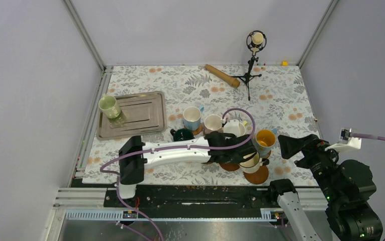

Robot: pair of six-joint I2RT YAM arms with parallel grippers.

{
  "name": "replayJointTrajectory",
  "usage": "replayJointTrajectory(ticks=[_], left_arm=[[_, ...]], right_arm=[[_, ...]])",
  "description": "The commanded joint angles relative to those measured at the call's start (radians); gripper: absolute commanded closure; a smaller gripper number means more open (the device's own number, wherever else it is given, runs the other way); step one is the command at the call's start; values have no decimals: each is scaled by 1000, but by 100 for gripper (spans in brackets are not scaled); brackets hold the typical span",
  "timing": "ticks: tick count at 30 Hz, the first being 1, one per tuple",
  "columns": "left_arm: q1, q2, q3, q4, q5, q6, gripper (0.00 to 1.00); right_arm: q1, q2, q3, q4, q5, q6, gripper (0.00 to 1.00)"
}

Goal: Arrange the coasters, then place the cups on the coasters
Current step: Place the cup on the coaster.

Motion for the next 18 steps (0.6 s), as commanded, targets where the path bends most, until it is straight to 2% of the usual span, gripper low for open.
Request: replayJointTrajectory(ticks=[1, 10, 18], left_arm=[[-12, 29, 84, 82, 27, -43, 100], [-30, 113, 151, 82, 77, -70, 100], [-32, 156, 185, 83, 67, -65, 100]], right_arm=[[6, -10, 26, 10, -3, 3, 4], [6, -4, 46, 5, -42, 1, 4], [6, -13, 51, -5, -41, -6, 4]])
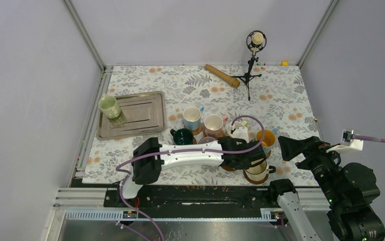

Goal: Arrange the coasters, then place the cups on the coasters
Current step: Place the cup on the coaster.

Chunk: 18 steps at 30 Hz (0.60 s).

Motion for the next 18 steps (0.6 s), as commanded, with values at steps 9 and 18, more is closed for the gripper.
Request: replayJointTrajectory(ticks=[9, 18], left_arm=[[-4, 25, 103, 75, -23, 0, 100], [-4, 45, 108, 74, -34, 22, 100]], right_arm=[[5, -7, 38, -5, -19, -9, 4], [5, -6, 38, -5, -20, -10, 3]])
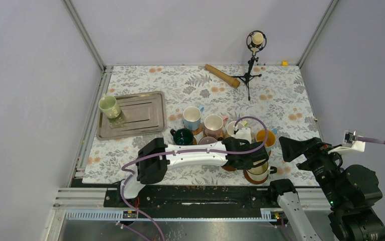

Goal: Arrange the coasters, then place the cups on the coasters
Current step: Place the cup on the coaster.

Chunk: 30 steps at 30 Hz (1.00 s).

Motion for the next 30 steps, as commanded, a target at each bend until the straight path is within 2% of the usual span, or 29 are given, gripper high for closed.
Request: replayJointTrajectory(ticks=[1, 30], left_arm=[[-3, -11, 64, 70, -34, 8, 100], [-3, 17, 83, 70, -73, 45, 100]], right_arm=[[5, -6, 23, 0, -19, -9, 3], [5, 0, 45, -2, -28, -9, 4]])
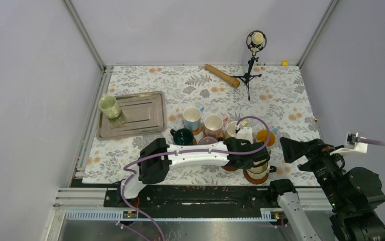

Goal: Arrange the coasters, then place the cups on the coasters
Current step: Place the cup on the coaster.

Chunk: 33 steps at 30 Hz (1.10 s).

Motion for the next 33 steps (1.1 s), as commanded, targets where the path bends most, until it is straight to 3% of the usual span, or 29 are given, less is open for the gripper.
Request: replayJointTrajectory(ticks=[1, 7, 13, 23, 33], left_arm=[[-3, -7, 63, 69, -32, 4, 100], [-3, -5, 59, 69, -36, 10, 99], [-3, -4, 56, 69, -32, 9, 89], [-3, -3, 52, 70, -19, 3, 84], [-3, -6, 47, 96, 5, -1, 87]], right_arm=[[5, -1, 27, 0, -20, -9, 4], [5, -1, 25, 0, -21, -9, 4], [5, -4, 16, 2, -23, -8, 4], [5, -12, 12, 1, -21, -5, 3], [5, -12, 10, 2, -20, -3, 4]])
